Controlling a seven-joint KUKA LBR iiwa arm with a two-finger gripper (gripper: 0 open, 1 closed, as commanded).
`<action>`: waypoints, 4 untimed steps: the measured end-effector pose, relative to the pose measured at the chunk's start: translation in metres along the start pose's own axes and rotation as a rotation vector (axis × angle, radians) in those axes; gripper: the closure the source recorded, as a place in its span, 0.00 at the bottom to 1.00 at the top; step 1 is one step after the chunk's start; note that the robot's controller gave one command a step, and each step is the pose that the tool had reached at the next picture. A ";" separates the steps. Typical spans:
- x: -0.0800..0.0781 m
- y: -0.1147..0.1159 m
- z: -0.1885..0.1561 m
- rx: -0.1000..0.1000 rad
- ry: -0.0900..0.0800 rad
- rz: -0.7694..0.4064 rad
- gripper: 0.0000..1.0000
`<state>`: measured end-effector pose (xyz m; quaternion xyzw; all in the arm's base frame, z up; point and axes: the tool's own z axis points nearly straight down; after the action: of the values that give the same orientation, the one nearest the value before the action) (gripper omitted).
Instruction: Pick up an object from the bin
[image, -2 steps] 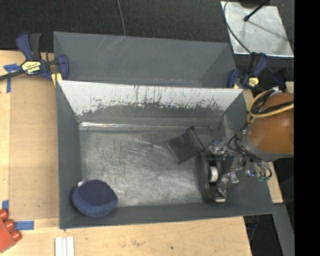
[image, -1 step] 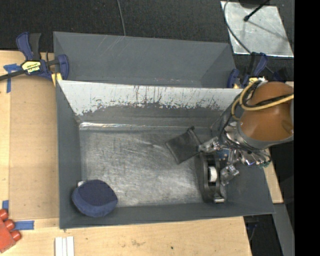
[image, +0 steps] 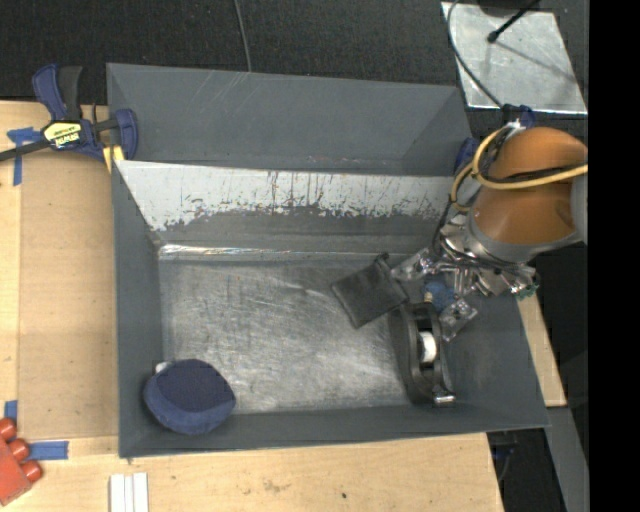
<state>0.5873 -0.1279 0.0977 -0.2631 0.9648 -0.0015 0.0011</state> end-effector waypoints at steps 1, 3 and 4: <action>-0.059 0.019 -0.026 0.001 -0.006 -0.189 0.00; -0.049 0.056 -0.015 0.002 -0.004 0.092 0.00; -0.042 0.056 -0.011 -0.001 -0.002 -0.100 0.00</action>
Offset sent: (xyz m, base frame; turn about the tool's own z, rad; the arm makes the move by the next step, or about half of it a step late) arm 0.0386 0.0445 0.0238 -0.1872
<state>0.5952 -0.0582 0.1085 -0.3109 0.9504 -0.0010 0.0020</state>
